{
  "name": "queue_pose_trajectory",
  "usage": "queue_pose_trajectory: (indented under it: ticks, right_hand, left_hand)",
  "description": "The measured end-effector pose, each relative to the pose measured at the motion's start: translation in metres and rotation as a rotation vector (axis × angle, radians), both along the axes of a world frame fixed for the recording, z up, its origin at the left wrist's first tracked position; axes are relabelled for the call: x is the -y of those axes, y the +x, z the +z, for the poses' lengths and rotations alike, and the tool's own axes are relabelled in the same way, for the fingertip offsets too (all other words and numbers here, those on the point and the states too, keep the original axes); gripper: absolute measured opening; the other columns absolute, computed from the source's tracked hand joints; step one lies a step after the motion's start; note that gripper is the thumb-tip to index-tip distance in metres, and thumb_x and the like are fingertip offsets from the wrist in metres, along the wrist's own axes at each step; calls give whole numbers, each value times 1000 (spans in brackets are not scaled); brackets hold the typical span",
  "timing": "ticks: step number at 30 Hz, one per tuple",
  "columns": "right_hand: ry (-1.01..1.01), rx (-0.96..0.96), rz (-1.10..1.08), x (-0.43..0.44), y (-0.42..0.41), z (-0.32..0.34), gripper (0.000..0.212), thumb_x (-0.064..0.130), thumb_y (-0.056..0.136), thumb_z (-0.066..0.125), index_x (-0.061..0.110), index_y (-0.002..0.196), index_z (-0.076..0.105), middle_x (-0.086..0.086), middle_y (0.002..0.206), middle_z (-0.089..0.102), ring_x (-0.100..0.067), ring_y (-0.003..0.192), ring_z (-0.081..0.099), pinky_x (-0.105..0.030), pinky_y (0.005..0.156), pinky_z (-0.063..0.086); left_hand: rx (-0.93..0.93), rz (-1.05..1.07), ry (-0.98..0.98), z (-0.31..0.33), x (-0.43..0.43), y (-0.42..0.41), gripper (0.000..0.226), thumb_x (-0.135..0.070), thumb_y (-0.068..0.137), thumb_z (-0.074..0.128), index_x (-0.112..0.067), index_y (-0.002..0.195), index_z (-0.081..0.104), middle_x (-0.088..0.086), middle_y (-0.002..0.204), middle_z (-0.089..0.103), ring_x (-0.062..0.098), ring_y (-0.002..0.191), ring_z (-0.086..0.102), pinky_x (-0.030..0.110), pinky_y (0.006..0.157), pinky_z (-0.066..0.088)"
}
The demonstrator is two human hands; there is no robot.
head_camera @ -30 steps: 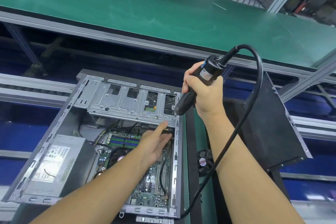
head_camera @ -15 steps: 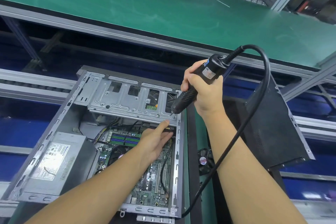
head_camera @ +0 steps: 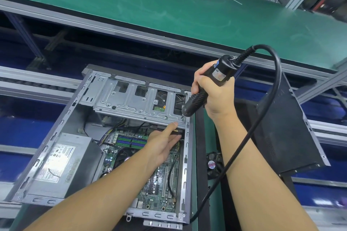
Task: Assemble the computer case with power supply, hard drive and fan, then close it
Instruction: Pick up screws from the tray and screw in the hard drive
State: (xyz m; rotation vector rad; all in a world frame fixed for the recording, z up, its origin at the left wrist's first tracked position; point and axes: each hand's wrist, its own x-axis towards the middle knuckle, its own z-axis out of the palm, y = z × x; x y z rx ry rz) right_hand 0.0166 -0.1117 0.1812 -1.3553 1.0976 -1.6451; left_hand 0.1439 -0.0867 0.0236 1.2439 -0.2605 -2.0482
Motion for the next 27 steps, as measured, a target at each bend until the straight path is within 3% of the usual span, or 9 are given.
queue_pose_trajectory:
  ticks: [11,16,19,27]
  right_hand:
    - [-6,28,16,-4,-4,-1,29,1,80,58,29,79,67,-1,67,60,-22,53,53,-35,64,49]
    - [-25,-5,35,-2,-4,1,27,3,80,60,29,79,67,-2,67,60,-24,52,53,-36,64,48]
    - [-14,4,32,-1,-4,0,24,2,79,60,25,79,67,-6,66,59,-26,53,52,-37,65,47]
    - [-1,-8,33,1,-4,-1,25,-3,80,59,21,79,66,-7,65,59,-26,52,52,-37,65,48]
  left_hand:
    - [-12,16,10,0,0,0,63,-22,75,86,3,121,49,21,113,59,21,94,68,39,100,53]
    - [-15,35,6,-1,1,0,62,-23,72,88,-2,114,48,21,110,59,21,87,72,36,89,59]
    - [-19,33,2,0,0,0,64,-23,71,88,-2,115,48,20,109,59,17,78,75,37,92,58]
    - [-27,32,9,-1,0,1,64,-23,72,88,-1,117,49,20,110,59,19,87,71,37,94,57]
